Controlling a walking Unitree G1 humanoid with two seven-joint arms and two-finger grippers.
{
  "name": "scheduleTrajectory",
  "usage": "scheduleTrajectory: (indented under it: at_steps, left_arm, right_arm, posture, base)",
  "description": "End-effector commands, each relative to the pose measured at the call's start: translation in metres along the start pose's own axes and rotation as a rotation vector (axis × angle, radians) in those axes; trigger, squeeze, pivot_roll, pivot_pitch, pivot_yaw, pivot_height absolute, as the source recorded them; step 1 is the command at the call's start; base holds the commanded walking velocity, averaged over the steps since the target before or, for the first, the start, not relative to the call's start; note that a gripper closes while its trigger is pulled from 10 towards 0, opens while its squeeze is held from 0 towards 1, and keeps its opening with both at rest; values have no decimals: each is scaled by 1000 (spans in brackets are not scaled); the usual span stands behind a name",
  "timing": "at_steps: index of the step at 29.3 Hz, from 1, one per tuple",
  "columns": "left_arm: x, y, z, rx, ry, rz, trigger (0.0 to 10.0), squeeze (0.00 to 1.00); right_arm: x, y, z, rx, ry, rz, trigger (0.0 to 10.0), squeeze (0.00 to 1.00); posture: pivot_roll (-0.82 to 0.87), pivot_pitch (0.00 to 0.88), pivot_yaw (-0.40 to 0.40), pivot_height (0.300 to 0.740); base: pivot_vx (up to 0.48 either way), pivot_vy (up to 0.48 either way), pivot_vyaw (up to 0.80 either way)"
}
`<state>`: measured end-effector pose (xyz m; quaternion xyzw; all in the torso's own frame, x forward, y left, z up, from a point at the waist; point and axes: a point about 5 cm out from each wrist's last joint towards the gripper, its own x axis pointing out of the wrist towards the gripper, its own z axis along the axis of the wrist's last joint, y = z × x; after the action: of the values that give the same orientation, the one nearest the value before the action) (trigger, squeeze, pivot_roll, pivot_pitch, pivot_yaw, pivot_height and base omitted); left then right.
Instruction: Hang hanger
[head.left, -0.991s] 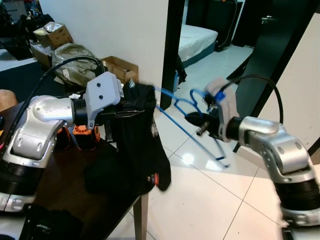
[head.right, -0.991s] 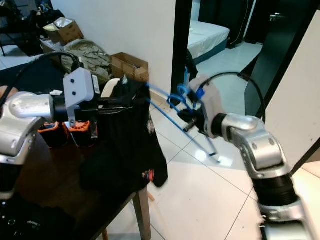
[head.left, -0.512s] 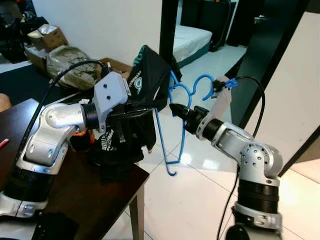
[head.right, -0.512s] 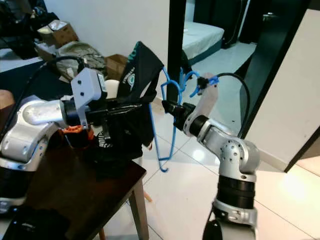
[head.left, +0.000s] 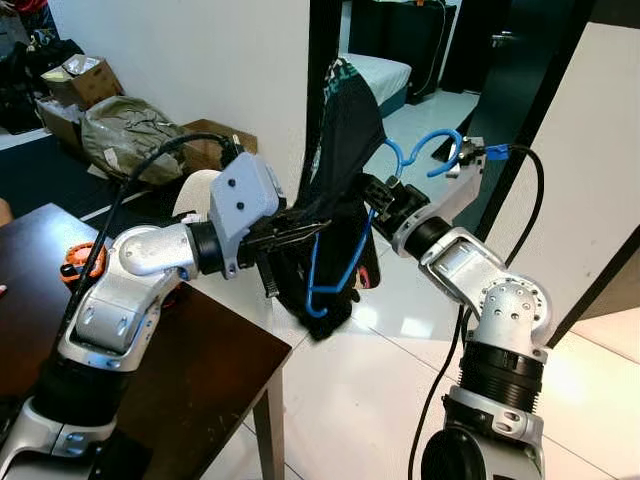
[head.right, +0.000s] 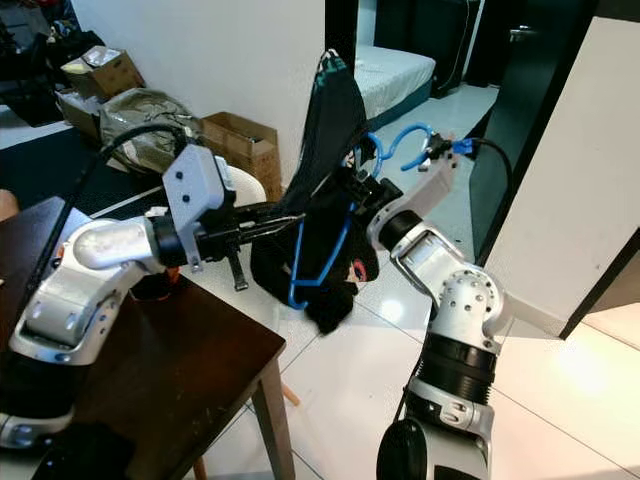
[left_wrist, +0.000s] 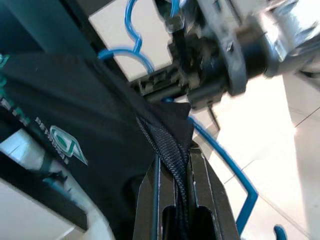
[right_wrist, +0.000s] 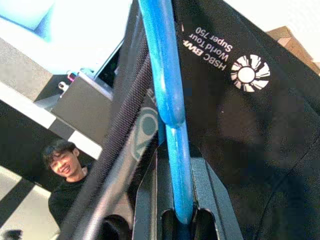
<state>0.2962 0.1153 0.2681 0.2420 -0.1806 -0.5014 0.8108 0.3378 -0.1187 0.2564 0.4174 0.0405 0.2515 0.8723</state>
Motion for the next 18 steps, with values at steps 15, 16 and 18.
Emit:
scheduleTrajectory:
  at_steps: [15, 16, 18]
  left_arm:
    - [-24, 16, -32, 71, 300, 354, 10000, 0]
    - [-19, 12, -32, 50, 283, 368, 10000, 0]
    - [-11, 5, -29, 13, 248, 372, 10000, 0]
  right_arm:
    - [-3, -5, 44, 25, -308, -119, 10000, 0]
    - [-3, -6, 46, 23, -318, -130, 10000, 0]
    - [-2, -7, 48, 12, -327, -145, 10000, 0]
  posture:
    - [3, 0, -35, 740]
    - [3, 0, -35, 740]
    - [5, 0, -38, 740]
  base:
    - [0, 0, 0]
    - [0, 0, 0]
    - [0, 0, 0]
